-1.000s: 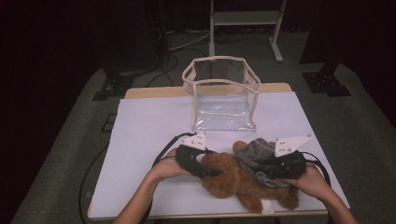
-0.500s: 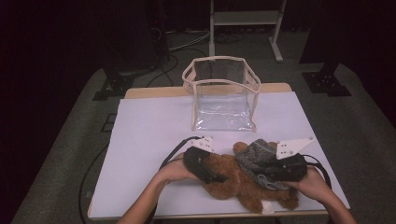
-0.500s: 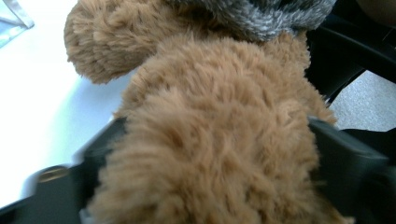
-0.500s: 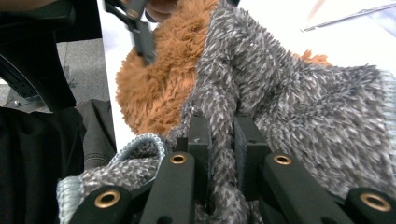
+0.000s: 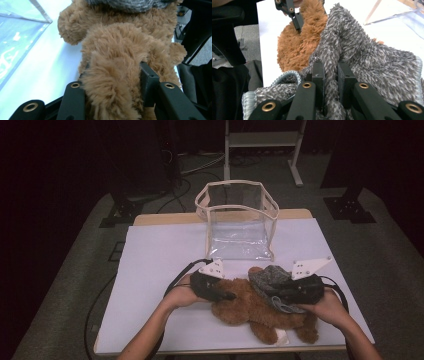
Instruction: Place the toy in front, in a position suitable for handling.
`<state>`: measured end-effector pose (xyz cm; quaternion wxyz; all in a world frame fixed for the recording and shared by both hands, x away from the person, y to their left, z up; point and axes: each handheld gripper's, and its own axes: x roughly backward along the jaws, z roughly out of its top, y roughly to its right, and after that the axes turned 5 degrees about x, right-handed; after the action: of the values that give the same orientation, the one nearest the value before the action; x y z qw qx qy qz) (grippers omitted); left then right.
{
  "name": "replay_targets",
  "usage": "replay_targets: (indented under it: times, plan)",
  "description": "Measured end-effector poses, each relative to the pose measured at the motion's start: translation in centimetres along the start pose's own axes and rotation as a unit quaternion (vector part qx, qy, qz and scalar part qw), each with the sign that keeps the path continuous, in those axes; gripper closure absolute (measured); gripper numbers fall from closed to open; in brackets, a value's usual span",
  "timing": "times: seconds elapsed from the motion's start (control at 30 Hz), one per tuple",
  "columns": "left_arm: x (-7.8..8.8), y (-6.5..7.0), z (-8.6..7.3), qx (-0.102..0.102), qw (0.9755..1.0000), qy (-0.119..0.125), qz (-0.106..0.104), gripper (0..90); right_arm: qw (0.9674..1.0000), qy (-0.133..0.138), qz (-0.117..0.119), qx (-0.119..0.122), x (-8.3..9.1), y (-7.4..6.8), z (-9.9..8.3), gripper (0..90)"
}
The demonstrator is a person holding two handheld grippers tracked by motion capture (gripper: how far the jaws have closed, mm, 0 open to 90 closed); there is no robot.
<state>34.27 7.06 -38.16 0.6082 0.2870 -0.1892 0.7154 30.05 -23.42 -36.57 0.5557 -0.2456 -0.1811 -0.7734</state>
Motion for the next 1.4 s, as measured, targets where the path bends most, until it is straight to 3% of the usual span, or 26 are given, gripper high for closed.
replay_targets:
  times: [0.3,0.4,0.47,0.73,0.83,0.9,0.97,1.07,1.17,1.27,1.4]
  plan:
    - [2.8,-1.0,-1.4,0.006,0.9996,-0.011,0.025,57.6,0.9999,0.008,0.004,0.012,-3.1,0.4,2.1,77.9]
    - [3.2,-0.7,-2.2,0.016,0.9998,0.002,0.015,53.6,0.9997,0.006,0.012,0.019,-3.9,0.0,2.3,77.9]
    - [3.3,-0.5,-2.2,0.019,0.9998,0.006,0.007,46.3,0.9996,0.004,0.018,0.020,-4.1,-0.4,2.1,78.2]
    - [3.3,0.3,-1.1,0.012,0.9999,0.003,-0.006,32.9,0.9993,0.015,0.027,0.024,-3.7,-2.3,0.8,78.8]
    - [3.1,0.4,-1.0,0.008,0.9999,0.003,-0.009,34.1,0.9991,0.017,0.029,0.025,-3.6,-2.6,0.7,78.8]
    - [2.9,0.6,-1.2,0.003,0.9998,0.000,-0.017,39.9,0.9990,0.017,0.030,0.027,-3.6,-2.7,0.7,78.8]
    - [2.8,1.0,-1.8,0.005,0.9997,0.011,-0.021,42.6,0.9989,0.010,0.031,0.033,-3.3,-2.9,0.9,78.7]
    - [3.0,1.6,-2.2,-0.005,0.9998,0.015,-0.013,43.6,0.9988,0.010,0.027,0.039,-2.3,-2.6,1.6,78.7]
    - [3.1,2.2,-2.5,-0.015,0.9997,0.015,-0.007,43.7,0.9990,0.006,0.004,0.045,-1.1,-1.6,2.3,78.7]
    - [3.2,2.6,-2.6,-0.023,0.9996,0.014,-0.003,43.6,0.9995,0.004,-0.013,0.029,-0.1,-0.2,2.2,78.7]
    - [3.3,2.7,-2.6,-0.022,0.9996,0.015,-0.001,43.0,1.0000,0.000,-0.002,0.004,-0.3,0.8,1.1,78.4]
